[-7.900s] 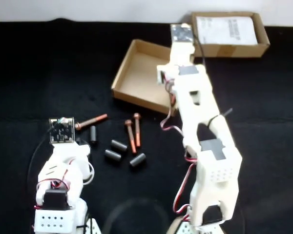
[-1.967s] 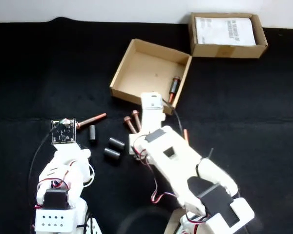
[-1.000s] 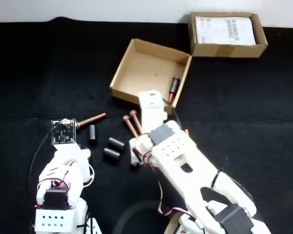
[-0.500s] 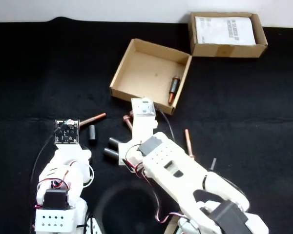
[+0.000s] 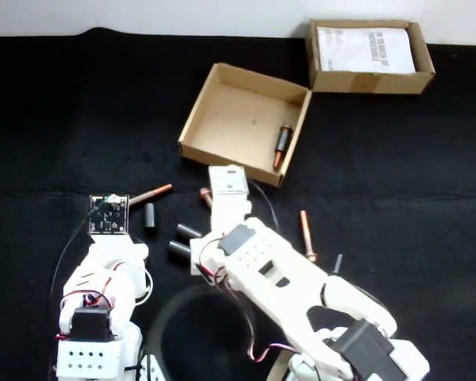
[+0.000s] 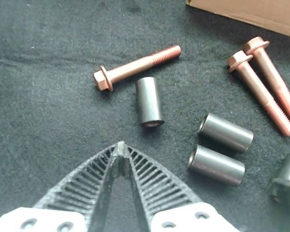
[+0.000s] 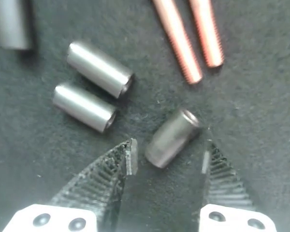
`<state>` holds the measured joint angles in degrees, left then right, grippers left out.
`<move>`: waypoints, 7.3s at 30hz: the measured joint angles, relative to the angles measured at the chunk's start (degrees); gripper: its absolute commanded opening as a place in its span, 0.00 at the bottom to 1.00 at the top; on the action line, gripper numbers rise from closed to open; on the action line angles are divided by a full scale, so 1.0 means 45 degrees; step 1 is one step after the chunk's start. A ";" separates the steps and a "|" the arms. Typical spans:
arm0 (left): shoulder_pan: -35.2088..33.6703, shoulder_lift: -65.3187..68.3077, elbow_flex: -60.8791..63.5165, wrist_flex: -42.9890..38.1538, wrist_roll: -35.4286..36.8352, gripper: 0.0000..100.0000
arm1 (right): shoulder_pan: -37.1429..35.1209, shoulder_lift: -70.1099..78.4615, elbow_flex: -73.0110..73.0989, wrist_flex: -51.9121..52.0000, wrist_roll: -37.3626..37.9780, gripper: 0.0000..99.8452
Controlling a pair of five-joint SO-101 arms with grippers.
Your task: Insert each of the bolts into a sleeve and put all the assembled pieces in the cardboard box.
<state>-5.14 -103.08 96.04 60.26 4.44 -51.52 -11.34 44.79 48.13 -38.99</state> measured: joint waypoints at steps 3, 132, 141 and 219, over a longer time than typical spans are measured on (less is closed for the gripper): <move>0.0000 0.0000 0.0000 0.0000 0.0000 0.01 | 0.0000 0.0508 0.0000 0.0000 0.0000 0.01; 0.9768 2.1626 -1.6977 -0.0293 -1.4300 0.15 | 1.8618 -2.0552 0.4884 0.5451 0.6486 0.01; 1.0979 2.2095 -1.5219 -0.3419 -1.6996 0.15 | 2.0337 -2.0591 0.5040 0.5451 0.7170 0.01; 1.1507 2.7350 -2.0708 -0.1250 -1.7954 0.16 | 1.9829 -2.0611 0.6388 0.5451 0.8440 0.01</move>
<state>46.64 20.00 2.86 54.64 -76.35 37.71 -104.09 73.54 72.66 -1.01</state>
